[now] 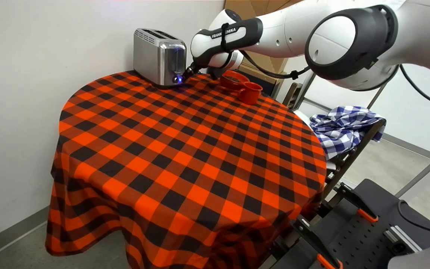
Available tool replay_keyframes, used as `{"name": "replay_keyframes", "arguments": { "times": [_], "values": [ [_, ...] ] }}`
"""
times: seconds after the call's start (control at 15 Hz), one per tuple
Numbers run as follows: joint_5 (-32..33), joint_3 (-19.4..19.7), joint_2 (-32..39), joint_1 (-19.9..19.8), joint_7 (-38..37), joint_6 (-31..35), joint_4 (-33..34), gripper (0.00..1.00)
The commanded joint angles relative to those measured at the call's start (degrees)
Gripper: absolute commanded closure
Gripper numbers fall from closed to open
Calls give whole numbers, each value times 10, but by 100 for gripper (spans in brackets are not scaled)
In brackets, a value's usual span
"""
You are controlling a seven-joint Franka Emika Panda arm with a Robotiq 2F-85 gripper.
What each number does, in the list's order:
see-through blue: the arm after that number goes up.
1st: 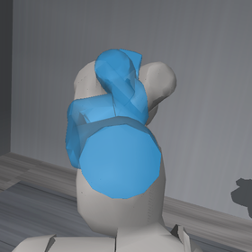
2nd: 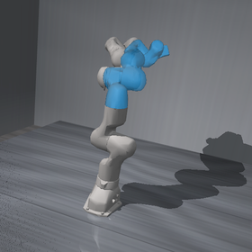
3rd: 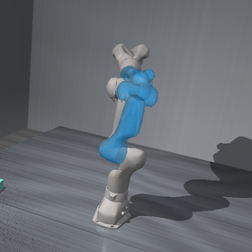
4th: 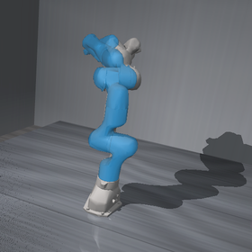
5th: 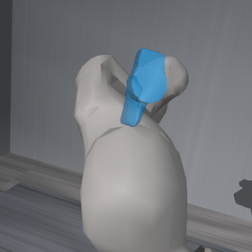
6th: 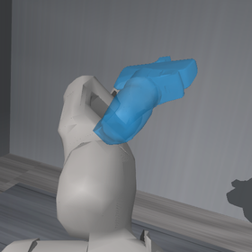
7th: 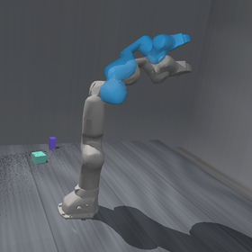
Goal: Turn off the toaster
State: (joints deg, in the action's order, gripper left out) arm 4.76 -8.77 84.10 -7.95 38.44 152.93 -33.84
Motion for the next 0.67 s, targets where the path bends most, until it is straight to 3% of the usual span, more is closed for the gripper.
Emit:
{"name": "replay_keyframes", "arguments": {
  "times": [0.0, 0.33, 0.6],
  "values": [
    [-1, -6, 31, 3, 14, 27, 40, 0],
    [-13, -4, 10, 1, 9, 64, 3, 0],
    [-27, -3, 9, 3, -30, -26, 34, 0]
  ]
}}
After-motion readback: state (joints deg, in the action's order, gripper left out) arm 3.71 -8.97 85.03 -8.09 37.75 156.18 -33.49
